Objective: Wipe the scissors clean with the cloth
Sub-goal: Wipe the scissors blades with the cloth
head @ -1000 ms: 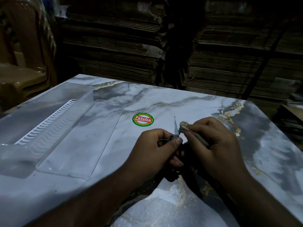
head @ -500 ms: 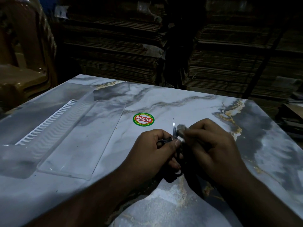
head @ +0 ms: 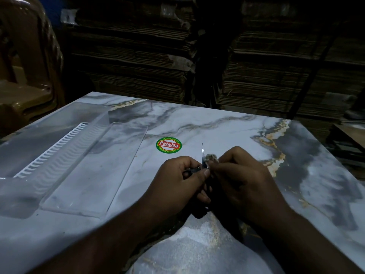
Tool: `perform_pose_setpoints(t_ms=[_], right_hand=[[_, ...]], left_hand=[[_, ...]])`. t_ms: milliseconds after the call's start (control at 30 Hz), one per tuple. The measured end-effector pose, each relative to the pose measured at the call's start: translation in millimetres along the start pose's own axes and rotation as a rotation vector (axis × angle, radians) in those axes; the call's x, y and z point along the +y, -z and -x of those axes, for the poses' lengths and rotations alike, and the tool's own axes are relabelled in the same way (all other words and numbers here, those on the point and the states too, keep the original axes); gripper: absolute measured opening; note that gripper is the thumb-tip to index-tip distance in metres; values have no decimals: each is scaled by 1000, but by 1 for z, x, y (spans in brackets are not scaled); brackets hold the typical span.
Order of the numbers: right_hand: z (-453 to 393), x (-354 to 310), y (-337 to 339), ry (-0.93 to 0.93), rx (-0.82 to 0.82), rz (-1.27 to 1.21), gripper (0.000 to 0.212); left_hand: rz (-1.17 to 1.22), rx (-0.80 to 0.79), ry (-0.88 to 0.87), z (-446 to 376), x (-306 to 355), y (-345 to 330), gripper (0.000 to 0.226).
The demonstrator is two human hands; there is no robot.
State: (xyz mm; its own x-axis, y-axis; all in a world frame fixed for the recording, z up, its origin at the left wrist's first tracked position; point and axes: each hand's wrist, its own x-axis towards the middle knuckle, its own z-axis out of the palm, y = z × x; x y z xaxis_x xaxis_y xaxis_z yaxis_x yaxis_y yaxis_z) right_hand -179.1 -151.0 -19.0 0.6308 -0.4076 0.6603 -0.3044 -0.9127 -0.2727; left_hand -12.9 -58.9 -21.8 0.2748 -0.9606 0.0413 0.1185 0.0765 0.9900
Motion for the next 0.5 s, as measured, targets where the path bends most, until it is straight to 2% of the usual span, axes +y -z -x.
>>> perform_pose_setpoints(t_ms=[133,267,400,500], right_hand=[[-5,4,2,-121,81,-3,9],[1,2,-2,-19,-8,12,8],[-2,8,1,-142,68,6,8],[1,-1,-3,-65,7,-14,14]], left_hand=[[-43,-20,3,0,1,1,15],[-8,-10,15,0,-4,2,15],[-40,-35,18,0,-4,2,13],[-50,-13,-9,-2,-6,3,14]])
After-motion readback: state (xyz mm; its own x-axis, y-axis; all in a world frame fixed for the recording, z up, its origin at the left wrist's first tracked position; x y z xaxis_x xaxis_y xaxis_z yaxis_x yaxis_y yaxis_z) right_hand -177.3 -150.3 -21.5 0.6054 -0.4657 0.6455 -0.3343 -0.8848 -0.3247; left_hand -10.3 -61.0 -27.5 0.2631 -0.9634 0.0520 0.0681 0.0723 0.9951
